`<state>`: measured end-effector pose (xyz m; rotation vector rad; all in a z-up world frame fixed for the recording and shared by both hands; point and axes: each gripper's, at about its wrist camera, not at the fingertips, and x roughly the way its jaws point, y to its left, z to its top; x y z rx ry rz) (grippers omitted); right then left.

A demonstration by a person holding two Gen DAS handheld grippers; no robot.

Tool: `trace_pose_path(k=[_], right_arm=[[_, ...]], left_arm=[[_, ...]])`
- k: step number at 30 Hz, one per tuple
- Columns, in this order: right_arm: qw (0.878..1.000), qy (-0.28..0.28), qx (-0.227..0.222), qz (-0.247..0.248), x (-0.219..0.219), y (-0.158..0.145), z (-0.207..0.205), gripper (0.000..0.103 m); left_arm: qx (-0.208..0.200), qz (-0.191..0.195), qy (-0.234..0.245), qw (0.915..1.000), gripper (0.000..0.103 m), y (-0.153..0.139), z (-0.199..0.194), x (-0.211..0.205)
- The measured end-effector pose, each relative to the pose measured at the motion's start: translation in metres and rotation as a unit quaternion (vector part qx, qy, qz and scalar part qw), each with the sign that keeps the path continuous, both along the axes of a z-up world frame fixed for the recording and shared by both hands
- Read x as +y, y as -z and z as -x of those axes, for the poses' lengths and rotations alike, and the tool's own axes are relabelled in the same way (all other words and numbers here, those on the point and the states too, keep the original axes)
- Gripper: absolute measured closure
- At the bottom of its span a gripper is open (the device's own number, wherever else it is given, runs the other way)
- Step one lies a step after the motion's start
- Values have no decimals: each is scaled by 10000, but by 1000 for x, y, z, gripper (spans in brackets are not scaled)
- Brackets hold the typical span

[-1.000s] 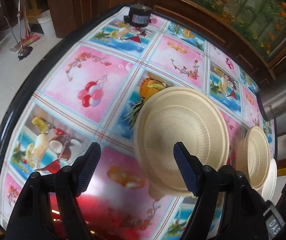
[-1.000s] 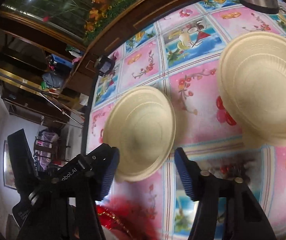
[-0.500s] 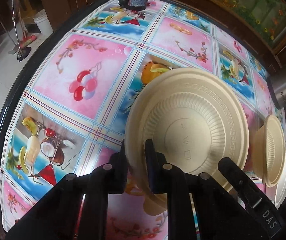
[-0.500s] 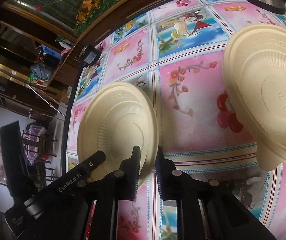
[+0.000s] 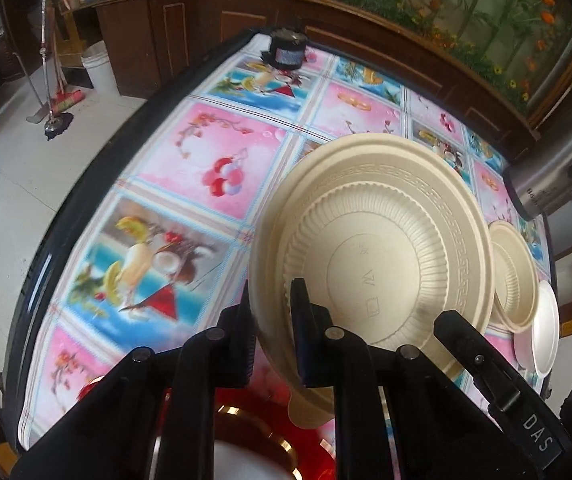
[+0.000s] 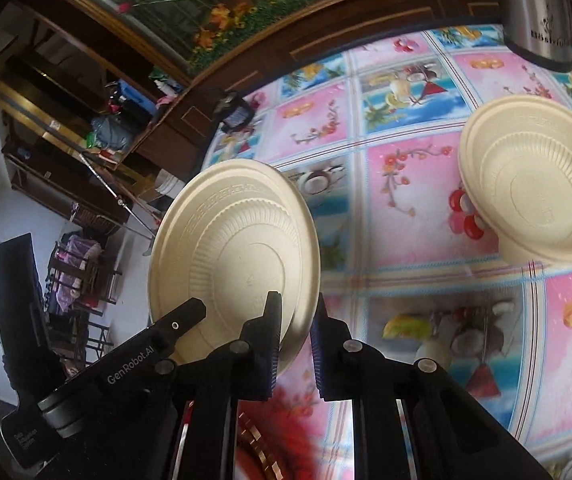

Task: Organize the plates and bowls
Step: 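Lift the beige plate and carry it over the red plate stack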

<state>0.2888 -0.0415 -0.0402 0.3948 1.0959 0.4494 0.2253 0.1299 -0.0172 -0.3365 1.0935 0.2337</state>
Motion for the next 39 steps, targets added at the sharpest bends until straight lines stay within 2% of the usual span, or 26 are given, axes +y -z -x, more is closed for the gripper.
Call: trace_pose_path(k=[17, 28, 39], right_arm=[[9972, -518, -537, 89, 30, -45, 82, 89], [9941, -743, -791, 73, 33, -55, 124, 89], [9912, -941, -915, 143, 41, -55, 156, 89]], left_arm=[[-518, -105, -271, 9982, 90, -34, 83, 25], [-838, -154, -371, 9957, 89, -38, 128, 28], [-963, -123, -386, 9945, 89, -37, 153, 33]])
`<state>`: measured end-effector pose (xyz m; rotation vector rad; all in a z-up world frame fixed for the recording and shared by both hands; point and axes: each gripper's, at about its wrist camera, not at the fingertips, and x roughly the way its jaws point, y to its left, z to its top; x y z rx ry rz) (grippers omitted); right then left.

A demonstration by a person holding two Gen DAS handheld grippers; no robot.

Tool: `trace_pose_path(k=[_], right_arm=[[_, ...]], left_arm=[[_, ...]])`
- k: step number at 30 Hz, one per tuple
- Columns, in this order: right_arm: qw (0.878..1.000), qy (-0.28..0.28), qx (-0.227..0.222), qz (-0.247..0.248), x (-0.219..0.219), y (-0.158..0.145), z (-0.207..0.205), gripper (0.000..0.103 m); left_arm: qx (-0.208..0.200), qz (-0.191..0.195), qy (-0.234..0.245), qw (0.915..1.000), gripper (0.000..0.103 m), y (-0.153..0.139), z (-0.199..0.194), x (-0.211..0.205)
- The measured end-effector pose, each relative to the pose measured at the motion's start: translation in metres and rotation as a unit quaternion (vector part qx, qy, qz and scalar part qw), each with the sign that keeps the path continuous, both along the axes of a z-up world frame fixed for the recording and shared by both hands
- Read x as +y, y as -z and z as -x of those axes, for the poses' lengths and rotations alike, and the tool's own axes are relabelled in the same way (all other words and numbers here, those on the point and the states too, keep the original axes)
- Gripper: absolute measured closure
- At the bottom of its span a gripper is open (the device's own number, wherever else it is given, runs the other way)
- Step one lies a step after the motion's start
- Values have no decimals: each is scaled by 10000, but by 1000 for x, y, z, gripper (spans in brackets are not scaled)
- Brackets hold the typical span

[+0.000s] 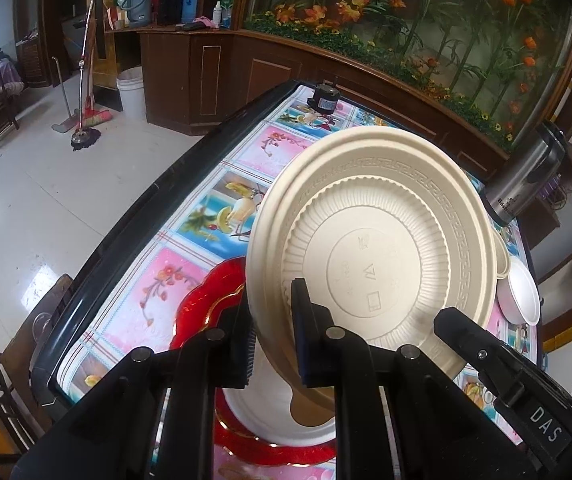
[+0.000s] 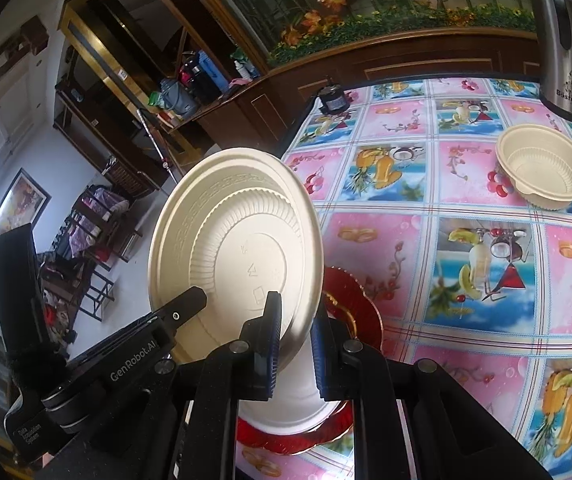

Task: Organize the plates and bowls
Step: 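Lift the beige plate and carry it over the red plate stack, then lower the beige plate onto the stack and open both grippers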

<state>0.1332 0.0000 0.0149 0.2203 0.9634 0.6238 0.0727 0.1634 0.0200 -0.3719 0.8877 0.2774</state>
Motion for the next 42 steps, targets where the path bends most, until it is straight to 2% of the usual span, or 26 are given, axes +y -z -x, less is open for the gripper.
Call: trace_pose_path(k=[10, 21, 42], right_arm=[[9998, -182, -38, -19, -1, 3, 25, 89], [9995, -233, 204, 113, -8, 32, 43, 89], [9980, -315, 522, 165, -4, 54, 39, 89]], left_arm=[[-74, 73, 31, 9999, 89, 7, 26, -3], [159, 215, 67, 9996, 89, 35, 43, -7], [419, 163, 66, 9990, 89, 51, 43, -8]])
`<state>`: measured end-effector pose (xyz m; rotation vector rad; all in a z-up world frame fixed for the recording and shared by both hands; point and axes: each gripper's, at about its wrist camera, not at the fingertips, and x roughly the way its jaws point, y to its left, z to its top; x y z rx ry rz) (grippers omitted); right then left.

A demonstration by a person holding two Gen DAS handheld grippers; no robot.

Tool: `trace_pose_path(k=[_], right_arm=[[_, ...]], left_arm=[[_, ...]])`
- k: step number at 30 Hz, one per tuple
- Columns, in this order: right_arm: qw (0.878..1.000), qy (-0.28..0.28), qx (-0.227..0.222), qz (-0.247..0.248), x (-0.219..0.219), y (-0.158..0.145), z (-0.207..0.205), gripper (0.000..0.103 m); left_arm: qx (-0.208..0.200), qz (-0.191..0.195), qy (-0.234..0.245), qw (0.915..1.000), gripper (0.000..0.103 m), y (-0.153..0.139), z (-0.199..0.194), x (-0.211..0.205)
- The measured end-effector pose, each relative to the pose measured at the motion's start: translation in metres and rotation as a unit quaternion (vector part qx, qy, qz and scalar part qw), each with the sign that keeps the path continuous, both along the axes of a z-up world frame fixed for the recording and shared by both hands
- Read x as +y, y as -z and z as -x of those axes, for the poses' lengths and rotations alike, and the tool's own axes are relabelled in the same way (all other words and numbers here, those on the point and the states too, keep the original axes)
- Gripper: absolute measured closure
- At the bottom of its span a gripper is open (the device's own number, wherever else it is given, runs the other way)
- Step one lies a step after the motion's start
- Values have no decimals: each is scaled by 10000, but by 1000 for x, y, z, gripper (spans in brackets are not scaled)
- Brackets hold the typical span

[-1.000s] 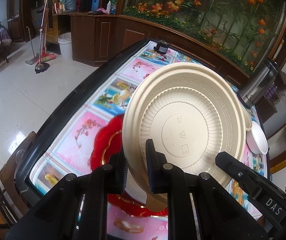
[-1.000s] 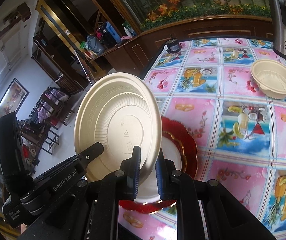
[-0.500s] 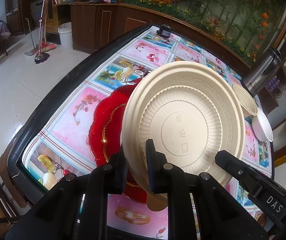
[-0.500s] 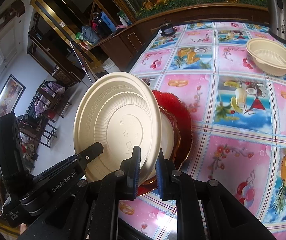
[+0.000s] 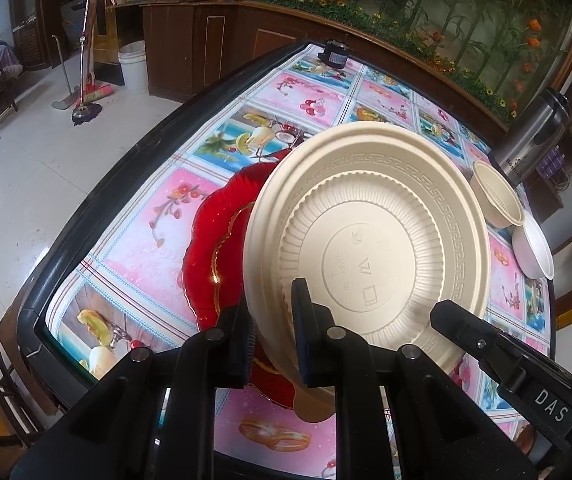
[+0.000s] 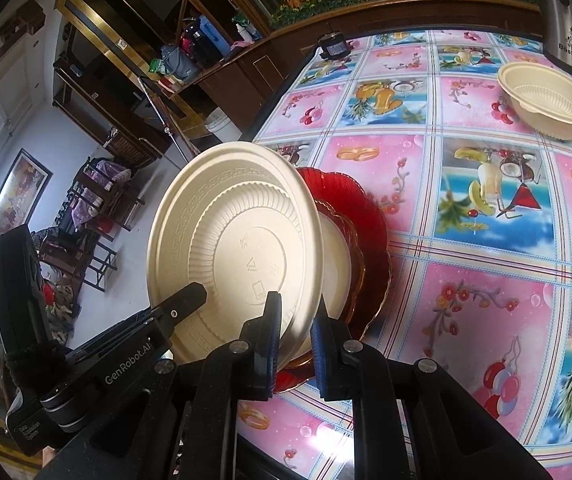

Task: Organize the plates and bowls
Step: 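Lower the beige plate onto the stack and open both grippers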

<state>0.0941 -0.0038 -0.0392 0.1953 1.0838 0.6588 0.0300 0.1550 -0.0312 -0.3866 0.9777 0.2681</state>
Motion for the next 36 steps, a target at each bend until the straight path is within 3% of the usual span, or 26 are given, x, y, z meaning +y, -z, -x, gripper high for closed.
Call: trace_pose_path(k=[36], right_arm=[[9997, -16, 239, 52, 3, 20, -5, 89]], left_arm=[[-49, -544, 9, 9985, 88, 5, 4, -10]])
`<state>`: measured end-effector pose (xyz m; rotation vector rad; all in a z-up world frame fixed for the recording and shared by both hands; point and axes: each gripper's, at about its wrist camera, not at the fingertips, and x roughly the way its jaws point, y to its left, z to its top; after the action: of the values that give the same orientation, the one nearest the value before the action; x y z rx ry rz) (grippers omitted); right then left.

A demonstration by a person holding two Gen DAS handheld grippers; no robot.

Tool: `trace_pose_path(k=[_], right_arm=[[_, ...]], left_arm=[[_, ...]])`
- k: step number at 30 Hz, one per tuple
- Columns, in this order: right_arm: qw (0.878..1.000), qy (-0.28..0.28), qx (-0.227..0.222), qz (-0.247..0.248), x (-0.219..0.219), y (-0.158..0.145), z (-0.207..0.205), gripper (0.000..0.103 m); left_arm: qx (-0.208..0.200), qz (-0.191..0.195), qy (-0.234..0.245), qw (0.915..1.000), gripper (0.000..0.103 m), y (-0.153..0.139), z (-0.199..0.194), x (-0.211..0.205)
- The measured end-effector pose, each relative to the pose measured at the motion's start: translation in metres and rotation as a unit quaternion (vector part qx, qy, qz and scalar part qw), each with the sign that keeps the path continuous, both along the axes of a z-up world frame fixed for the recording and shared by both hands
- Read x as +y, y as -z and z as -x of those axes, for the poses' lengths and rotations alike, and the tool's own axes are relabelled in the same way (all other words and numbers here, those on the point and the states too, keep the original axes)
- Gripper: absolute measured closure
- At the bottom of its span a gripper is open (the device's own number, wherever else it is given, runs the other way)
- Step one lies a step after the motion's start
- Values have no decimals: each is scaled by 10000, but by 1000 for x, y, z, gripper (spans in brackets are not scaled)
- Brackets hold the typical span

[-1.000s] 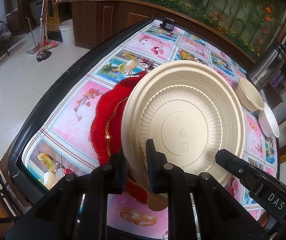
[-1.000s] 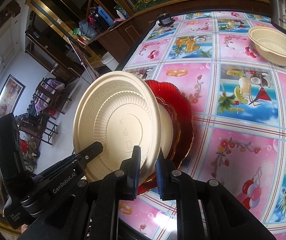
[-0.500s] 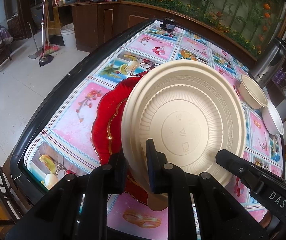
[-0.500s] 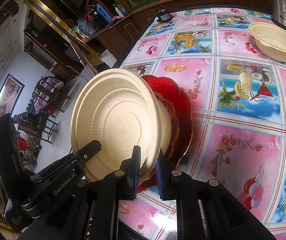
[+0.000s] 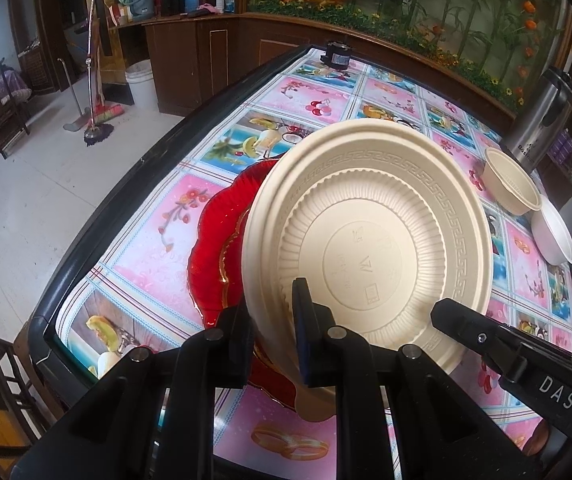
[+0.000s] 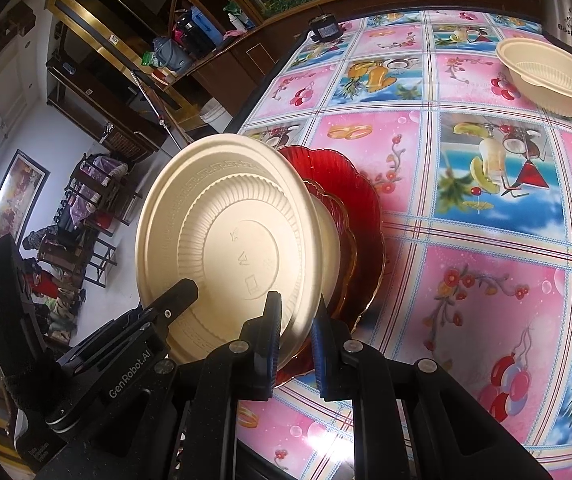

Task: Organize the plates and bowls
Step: 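Lower the beige plate onto the stack and open both grippers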

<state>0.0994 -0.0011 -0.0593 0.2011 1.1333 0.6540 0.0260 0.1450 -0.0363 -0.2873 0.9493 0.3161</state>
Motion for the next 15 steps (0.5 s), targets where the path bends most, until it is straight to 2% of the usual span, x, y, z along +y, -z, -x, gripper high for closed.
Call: trace_pose_path(k=[10, 15], right_arm=[[10000, 20, 23, -26, 0, 0, -1, 89], [10000, 32, 24, -44, -1, -2, -2, 85]], left_arm=[[-44, 27, -14, 10000, 88, -3, 0, 0], [-64, 29, -25, 10000, 88, -7, -1, 1]])
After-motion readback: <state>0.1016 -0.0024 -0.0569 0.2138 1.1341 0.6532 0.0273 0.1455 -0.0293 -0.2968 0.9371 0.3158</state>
